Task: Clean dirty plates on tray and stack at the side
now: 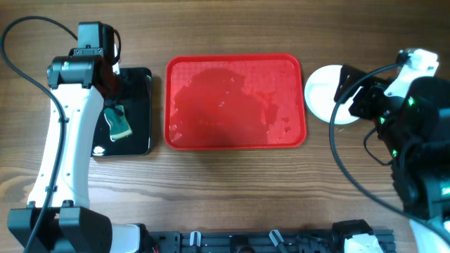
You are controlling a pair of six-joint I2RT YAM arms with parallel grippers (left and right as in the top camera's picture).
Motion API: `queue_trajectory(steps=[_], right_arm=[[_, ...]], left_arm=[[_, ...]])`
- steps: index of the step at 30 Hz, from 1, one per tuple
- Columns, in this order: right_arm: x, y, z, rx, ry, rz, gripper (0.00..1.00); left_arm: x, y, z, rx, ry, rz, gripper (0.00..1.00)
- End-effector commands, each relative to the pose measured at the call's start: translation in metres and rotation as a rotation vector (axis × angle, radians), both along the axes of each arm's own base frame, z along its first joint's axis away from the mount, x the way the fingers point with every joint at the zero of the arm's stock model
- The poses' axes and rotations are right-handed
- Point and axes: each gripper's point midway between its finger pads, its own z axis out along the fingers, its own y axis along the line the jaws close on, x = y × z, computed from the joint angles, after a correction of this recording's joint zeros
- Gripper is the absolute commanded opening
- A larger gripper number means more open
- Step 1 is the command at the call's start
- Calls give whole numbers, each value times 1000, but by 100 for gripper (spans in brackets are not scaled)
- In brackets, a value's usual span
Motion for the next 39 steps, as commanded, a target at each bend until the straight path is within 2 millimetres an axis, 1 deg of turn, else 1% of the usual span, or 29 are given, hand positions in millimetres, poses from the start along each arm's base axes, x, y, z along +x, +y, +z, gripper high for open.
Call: queue_trajectory(steps=[1,5,7,9,11,13,16,20,23,39], right_arm=[[-9,-5,-12,-89,-131,25,100],[-24,3,-56,-56,-272,71,100],[-33,8,-81,-16,-334,92,100],[-40,7,-108,51,-355,75,100],[-49,10,-135,71,-374,84,100],[-53,10,-150,74,-416,89,100],[-55,10,-164,74,-443,89,100],[-55,10,-181,64,-421,90,100],[-57,9,-177,43,-440,95,100],[-56,11,-180,51,-427,104,100]], left_arm=[[2,0,4,-1,-13,12,100],[2,0,4,-1,-13,12,100],[2,0,4,-1,-13,12,100],[2,0,4,-1,-13,12,100],[2,0,4,-1,-13,12,100],[2,0,4,-1,-13,12,100],[2,0,4,-1,-13,12,100],[2,0,4,-1,-13,12,100],[2,0,4,-1,-13,12,100],[2,0,4,-1,-13,12,100]])
